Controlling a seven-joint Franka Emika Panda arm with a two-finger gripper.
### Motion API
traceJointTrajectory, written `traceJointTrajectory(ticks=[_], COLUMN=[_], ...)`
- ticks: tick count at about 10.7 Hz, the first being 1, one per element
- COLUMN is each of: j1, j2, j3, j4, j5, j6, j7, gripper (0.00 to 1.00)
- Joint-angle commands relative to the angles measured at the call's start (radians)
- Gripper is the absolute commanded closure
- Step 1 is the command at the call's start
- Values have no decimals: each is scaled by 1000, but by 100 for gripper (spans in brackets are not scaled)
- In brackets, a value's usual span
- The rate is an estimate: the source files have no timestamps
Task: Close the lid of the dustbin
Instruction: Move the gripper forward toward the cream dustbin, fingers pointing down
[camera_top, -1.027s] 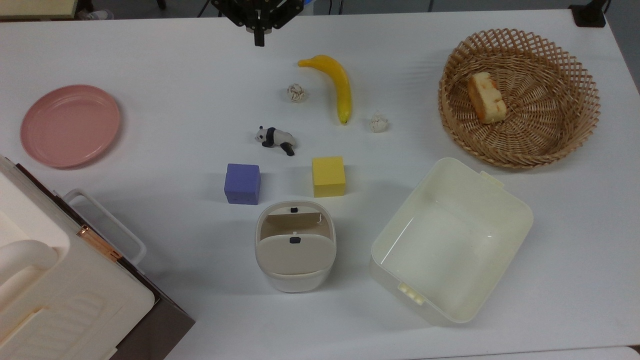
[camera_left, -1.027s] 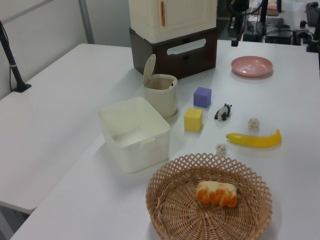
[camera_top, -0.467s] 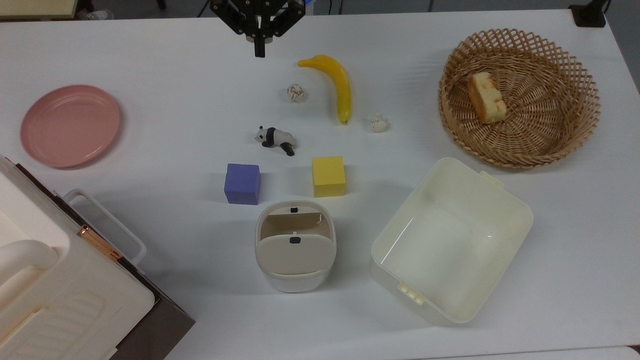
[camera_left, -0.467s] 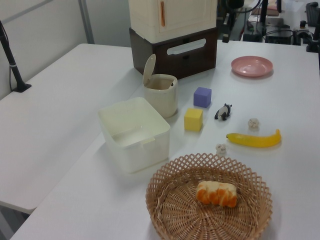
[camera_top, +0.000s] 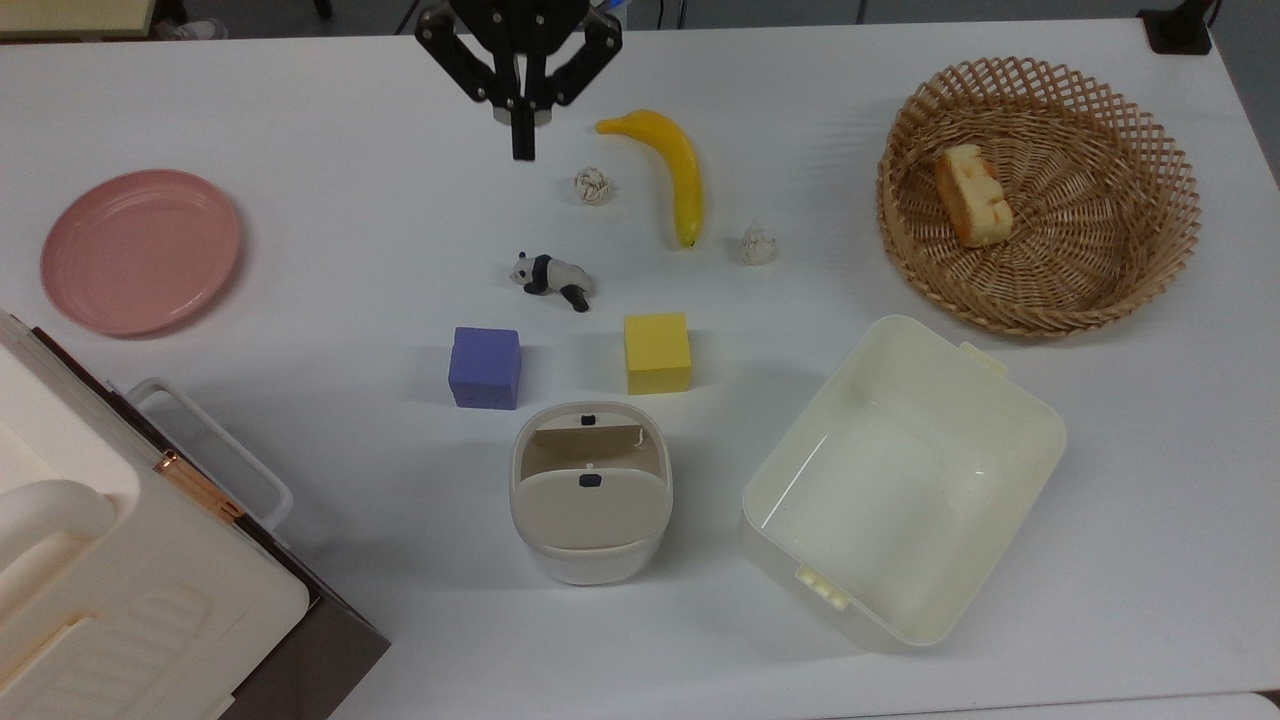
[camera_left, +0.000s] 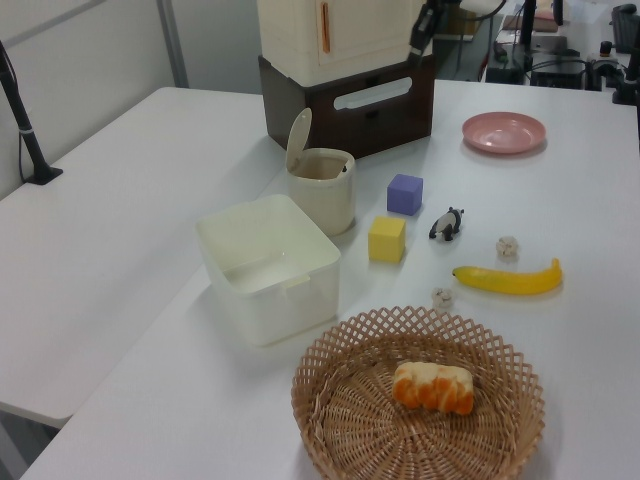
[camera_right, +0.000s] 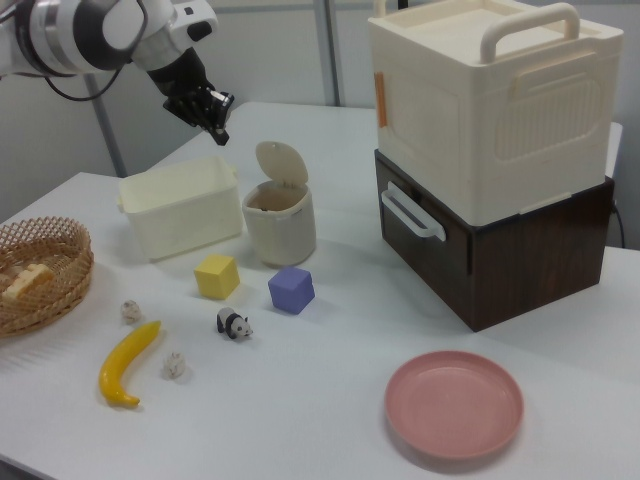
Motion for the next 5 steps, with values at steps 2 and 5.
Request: traceJointTrajectory(ticks=[2,5], j1=[7,-2], j2=[98,181], j3=[-2,-9], j4=[7,91], j5=[12,13], j6=[207,270], j7=[7,10], gripper=[100,100])
